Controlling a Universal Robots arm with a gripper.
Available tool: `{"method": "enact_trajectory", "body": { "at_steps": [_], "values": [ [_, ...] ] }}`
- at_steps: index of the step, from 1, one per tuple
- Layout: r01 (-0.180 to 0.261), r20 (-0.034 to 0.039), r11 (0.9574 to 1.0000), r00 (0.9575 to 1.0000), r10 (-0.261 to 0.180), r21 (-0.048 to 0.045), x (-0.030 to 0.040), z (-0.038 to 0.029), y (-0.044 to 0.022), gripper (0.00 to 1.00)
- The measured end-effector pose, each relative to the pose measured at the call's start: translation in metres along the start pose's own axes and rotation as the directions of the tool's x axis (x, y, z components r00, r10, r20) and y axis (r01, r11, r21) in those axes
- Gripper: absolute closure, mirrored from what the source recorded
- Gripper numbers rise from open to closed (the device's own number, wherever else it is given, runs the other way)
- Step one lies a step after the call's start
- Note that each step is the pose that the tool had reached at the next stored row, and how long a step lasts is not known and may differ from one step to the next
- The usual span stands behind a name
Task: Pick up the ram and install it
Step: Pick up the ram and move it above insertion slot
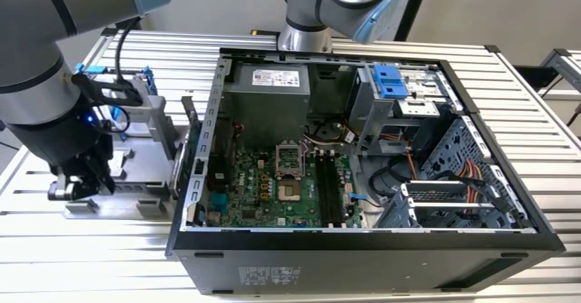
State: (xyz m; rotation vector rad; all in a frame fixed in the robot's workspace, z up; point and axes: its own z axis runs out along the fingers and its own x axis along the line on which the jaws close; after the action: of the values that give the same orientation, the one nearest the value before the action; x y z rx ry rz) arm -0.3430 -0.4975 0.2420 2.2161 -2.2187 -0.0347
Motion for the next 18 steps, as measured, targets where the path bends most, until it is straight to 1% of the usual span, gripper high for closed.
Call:
{"method": "enact_trajectory", "body": {
  "at_steps": [8, 18],
  "values": [
    [0.0, -0.001, 1.0, 1.0, 0.0, 0.0, -0.0001, -0.0057, 0.0001, 1.0],
    [0.0, -0.0034, 1.0, 1.0, 0.0, -0.0001, -0.0001, -0.0102, 0.0002, 1.0]
  ]
}}
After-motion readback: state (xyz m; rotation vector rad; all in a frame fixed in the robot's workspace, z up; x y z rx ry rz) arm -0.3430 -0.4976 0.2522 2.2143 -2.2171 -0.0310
